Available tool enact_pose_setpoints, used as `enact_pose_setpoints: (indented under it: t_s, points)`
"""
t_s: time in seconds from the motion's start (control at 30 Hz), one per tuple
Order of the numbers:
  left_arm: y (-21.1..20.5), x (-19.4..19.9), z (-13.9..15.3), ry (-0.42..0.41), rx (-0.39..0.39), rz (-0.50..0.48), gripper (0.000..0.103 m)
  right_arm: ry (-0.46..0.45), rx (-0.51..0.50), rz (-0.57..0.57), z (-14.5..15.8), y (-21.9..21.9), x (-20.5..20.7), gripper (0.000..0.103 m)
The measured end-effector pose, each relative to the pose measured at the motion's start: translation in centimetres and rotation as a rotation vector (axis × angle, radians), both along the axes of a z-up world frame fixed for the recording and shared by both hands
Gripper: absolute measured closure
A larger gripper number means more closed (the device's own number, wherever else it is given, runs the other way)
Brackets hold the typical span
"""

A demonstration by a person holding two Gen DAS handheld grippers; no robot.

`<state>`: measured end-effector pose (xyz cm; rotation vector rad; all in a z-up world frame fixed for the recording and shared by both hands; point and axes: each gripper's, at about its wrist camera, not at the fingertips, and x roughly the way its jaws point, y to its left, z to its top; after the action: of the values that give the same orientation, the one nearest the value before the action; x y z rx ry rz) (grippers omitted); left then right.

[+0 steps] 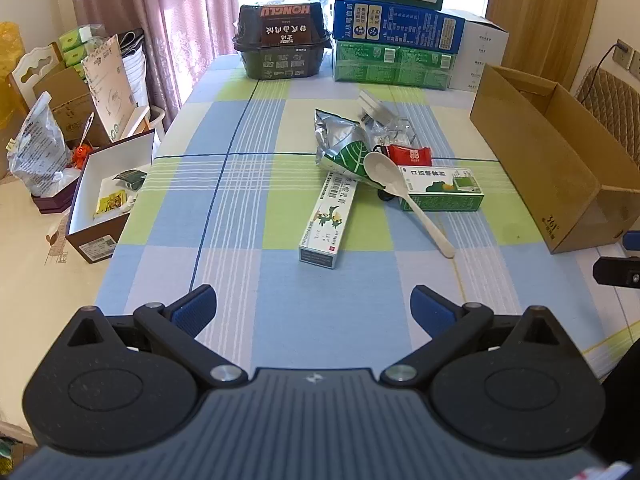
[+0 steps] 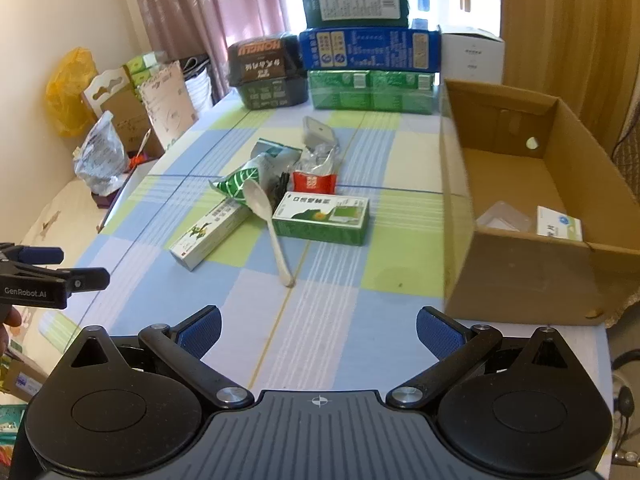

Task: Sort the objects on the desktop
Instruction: 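Move both tools back over the remaining items on the table, then grasp the white spoon handle with the right tool while the left tool grasps the white-green ointment box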

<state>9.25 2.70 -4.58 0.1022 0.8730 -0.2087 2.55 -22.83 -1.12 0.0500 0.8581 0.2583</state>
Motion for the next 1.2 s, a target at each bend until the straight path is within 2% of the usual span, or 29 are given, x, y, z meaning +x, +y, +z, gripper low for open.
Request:
enact_pose_setpoints:
  t_s: [0.4,0.5,0.73,0.8,0.93,1.13,1.2]
  points:
    - [-0.8,4.0,-2.9,0.018,0.024,-0.108,0.002,-0.006,-0.031,0.079,-3.1,3.5,4.1,0.004]
    - [-1.0,5.3,-3.8,0.021,0.038,-0.13,0.002,0.007,-0.026,0.099,-4.2,4.3,5.7,0.017]
    - [-1.2,8.5,-5.4,0.016,0.043,-0.179,0.01,0.026,-0.021,0.137,-6.7,5.7,9.7,0.036]
    - [-1.4,9.5,-5.9,0.02,0.046,-0.197,0.011,0.031,-0.024,0.15,-7.4,6.1,10.9,0.038]
    - [-2.0,11.5,-7.1,0.032,0.059,-0.232,0.025,0.056,-0.039,0.197,-8.9,7.1,13.0,0.048]
    - [-3.0,13.3,-8.4,0.027,0.055,-0.292,0.028,0.082,-0.054,0.226,-10.9,8.1,15.5,0.06]
    - [-3.3,13.8,-8.9,0.035,0.054,-0.309,0.033,0.093,-0.046,0.225,-11.3,8.2,16.1,0.063]
